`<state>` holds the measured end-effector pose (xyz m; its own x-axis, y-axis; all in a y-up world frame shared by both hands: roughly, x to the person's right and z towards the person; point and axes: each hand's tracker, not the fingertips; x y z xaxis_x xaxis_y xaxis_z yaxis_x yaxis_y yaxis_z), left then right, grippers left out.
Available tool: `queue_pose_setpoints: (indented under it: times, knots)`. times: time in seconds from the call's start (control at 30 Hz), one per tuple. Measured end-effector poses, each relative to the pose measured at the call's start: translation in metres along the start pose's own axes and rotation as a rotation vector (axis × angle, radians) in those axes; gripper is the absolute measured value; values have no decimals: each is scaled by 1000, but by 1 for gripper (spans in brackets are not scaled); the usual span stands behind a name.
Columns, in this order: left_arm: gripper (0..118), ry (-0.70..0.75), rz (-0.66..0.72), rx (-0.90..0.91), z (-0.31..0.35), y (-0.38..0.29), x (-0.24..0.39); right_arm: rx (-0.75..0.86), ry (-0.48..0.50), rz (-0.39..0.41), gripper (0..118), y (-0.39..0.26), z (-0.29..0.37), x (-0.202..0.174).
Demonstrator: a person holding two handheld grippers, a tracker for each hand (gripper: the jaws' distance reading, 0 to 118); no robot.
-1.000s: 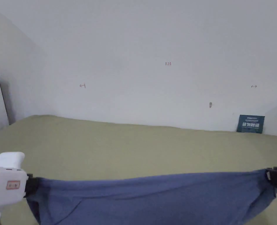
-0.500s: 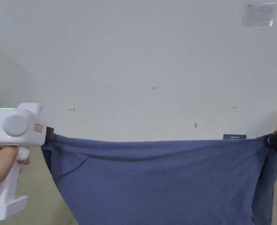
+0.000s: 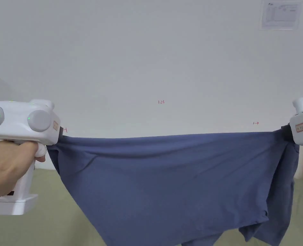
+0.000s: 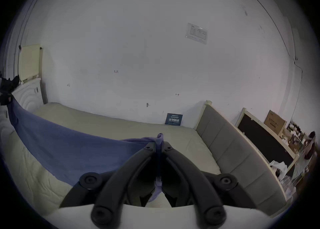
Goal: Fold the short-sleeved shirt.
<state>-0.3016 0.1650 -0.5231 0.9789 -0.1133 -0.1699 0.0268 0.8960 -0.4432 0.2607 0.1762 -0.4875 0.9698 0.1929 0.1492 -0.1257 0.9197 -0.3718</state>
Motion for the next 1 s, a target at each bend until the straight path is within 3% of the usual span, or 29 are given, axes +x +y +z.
queue_pose_setpoints:
  times: [0.07,0.2,0.27,0.37,0.5,0.6,0.7,0.87,1.0]
  knots:
    - [3,4,-7,3,-18,-3,6,2,6,-45,3,-5,-19,-2]
    - [3,11,-36,-19,-51,-27,17,-35,2,-53,3,-33,-53,-12]
    - [3,-2,-47,-53,-66,-51,20,-75,16,-68,3,-59,-66,-18]
    - [3,-41,-5,-128,-84,-93,19,-149,28,-25,3,-104,-80,-26]
    - [3,-73,-14,-196,-88,-153,15,-204,38,-58,3,-169,-75,-29]
    - [3,-102,14,-254,-74,-202,6,-247,49,-53,3,-218,-48,-33]
    - [3,-123,12,-294,-46,-247,-10,-288,106,-132,3,-264,-14,-28]
    - [3,-159,-11,-331,14,-315,-37,-305,149,-144,3,-328,64,-28]
    - [3,-136,-42,-356,59,-361,-53,-336,180,-109,3,-366,119,-32]
